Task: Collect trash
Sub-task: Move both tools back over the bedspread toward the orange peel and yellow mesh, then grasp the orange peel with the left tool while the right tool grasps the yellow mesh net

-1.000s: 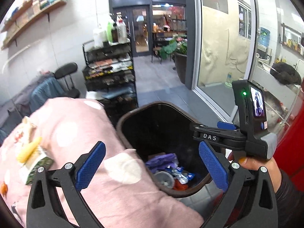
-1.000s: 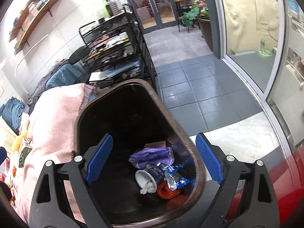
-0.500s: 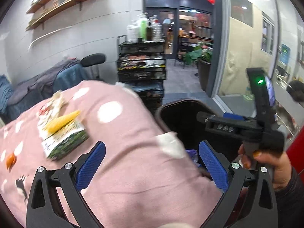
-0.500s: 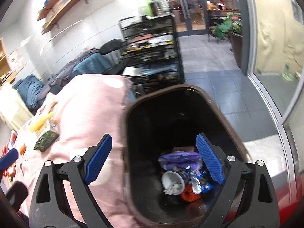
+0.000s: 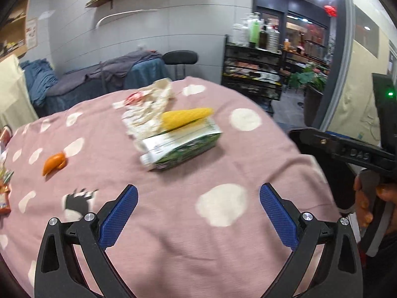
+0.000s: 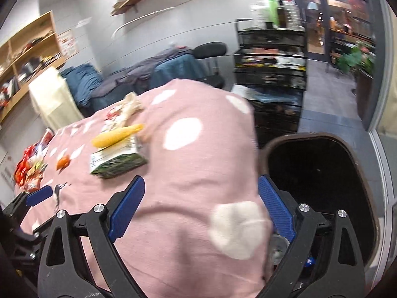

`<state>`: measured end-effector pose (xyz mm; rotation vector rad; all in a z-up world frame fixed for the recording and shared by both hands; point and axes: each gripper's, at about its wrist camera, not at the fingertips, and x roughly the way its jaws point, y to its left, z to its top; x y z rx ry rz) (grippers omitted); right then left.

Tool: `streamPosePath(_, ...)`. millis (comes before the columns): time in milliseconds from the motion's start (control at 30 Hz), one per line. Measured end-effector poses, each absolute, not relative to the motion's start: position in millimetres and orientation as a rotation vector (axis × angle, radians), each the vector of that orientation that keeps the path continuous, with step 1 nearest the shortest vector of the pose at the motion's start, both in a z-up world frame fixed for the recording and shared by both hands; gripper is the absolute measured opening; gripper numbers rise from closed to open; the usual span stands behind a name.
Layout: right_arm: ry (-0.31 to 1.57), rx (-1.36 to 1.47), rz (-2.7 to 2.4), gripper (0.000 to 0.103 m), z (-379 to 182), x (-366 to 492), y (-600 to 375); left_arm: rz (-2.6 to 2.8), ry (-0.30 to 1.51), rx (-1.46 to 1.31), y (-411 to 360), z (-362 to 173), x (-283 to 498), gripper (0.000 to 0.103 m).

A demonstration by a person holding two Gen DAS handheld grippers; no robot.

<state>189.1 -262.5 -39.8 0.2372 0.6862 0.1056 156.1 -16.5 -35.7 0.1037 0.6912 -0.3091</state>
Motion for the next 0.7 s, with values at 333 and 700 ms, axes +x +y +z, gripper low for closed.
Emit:
streamPosePath(333, 0.709, 0.128, 0.278, 0.091, -29.7, 225.2, -185.4, -0.110, 0.753, 0.061, 85.2, -48.7, 194.7, 0.098)
streamPosePath(700, 0.717, -0.107, 0.341, 0.091, -28.6, 294.7, -113.5, 0.013, 0.823, 0.116, 163.7, -60.0, 266.8, 0.098)
